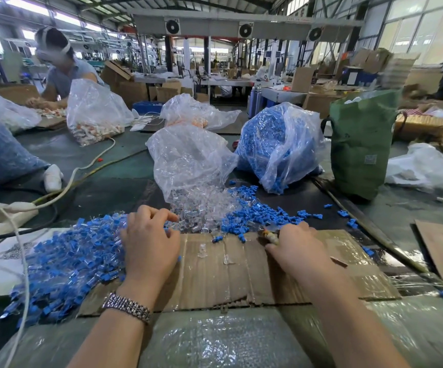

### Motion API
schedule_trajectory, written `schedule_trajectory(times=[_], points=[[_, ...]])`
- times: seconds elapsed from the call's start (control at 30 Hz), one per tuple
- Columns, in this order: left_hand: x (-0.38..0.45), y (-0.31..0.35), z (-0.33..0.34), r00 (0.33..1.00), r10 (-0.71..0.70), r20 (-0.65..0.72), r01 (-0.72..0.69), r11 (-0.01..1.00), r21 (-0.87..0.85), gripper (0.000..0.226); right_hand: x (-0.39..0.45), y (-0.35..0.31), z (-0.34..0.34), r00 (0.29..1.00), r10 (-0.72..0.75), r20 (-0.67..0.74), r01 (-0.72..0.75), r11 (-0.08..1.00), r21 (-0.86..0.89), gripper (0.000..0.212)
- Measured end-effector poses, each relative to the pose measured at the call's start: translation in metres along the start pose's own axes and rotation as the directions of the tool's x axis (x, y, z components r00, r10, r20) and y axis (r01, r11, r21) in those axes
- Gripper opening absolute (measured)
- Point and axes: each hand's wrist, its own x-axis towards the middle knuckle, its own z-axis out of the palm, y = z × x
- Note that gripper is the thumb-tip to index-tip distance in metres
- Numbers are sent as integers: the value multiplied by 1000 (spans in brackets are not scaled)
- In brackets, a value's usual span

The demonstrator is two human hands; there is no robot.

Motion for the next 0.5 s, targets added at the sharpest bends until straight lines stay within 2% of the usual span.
schedule_trajectory(times=[0.1, 0.2, 0.3, 0.4, 0.5], points=[[-5, 7, 5, 973, 180, 143, -167, 981, -103, 12, 0, -3, 5, 996, 20, -88, -23, 999, -28, 55], [-9, 9, 11, 935, 270, 231, -250, 962, -112, 13, 3, -16, 1, 968, -121, -222, 112, 992, -54, 48], [-8, 7, 12, 920, 273, 281, -272, 961, -41, 15, 8, -35, 1, 956, -220, -197, 204, 974, -98, 43], [-9, 8, 11, 912, 256, 319, -270, 963, -1, 11, 14, -47, 9, 956, -234, -174, 214, 968, -128, 40], [-9, 9, 9, 899, 253, 358, -266, 964, -11, 2, 18, -50, 17, 947, -257, -193, 235, 963, -130, 16]])
